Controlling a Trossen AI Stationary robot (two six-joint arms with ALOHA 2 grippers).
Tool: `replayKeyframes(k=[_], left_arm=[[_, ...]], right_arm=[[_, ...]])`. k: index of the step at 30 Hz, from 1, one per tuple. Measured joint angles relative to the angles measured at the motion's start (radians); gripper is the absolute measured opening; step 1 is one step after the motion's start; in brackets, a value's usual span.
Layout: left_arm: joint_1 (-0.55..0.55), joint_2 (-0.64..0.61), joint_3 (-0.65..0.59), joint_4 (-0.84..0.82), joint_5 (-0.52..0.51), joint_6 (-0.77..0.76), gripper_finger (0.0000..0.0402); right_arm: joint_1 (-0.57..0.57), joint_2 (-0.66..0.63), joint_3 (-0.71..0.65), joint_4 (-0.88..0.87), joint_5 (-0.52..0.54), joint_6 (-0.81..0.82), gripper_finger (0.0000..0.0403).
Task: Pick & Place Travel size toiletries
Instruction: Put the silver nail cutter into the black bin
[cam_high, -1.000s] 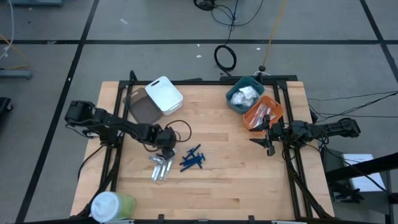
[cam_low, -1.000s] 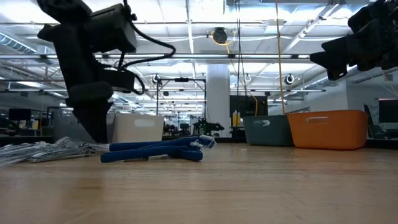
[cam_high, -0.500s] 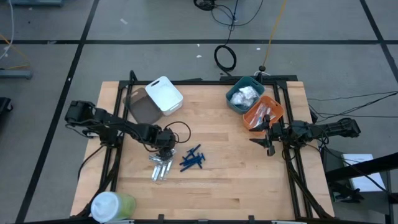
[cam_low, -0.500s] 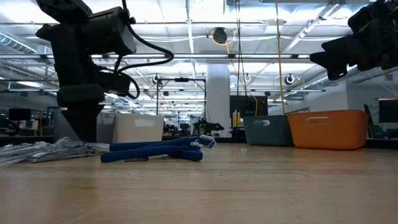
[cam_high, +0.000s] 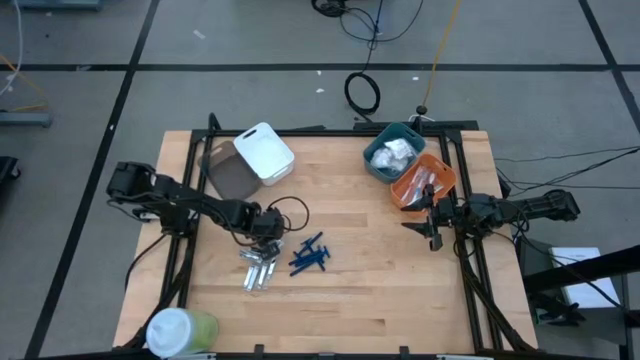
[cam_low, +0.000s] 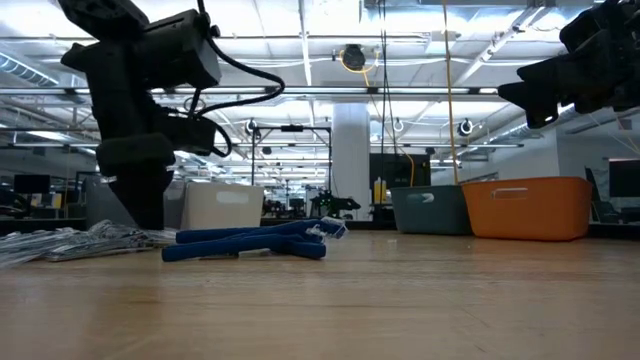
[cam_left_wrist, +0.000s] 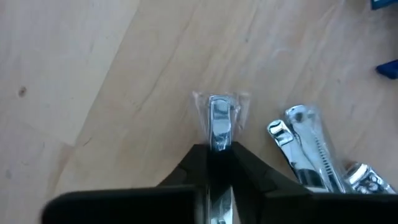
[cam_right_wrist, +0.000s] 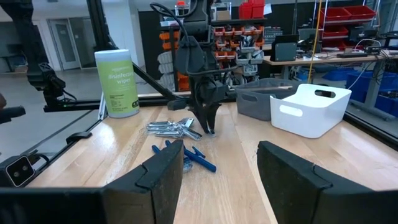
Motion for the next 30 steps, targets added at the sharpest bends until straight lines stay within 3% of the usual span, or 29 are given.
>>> replayKeyframes(k=[8,14,25,30], left_arm=[[0.002,-0.112,-0.004,-0.008,-0.038,-0.011,0.0038],[0.034,-0.24,-0.003,-0.011,-0.135,-0.082,0.0029],[0.182,-0.469,-0.001,-0.028,-0.189,-0.077,0.0039],[0.277,-0.537,-0.001,-0.156,-0.269,-0.1,0.0026]], right_arm=[[0.0,0.0,0.0,0.0,0.0,0.0,0.0193],[0.0,0.0,0.0,0.0,0.0,0.0,0.0193],[0.0,0.0,0.0,0.0,0.0,0.0,0.0192],[0.0,0.0,0.0,0.0,0.0,0.0,0.0194]])
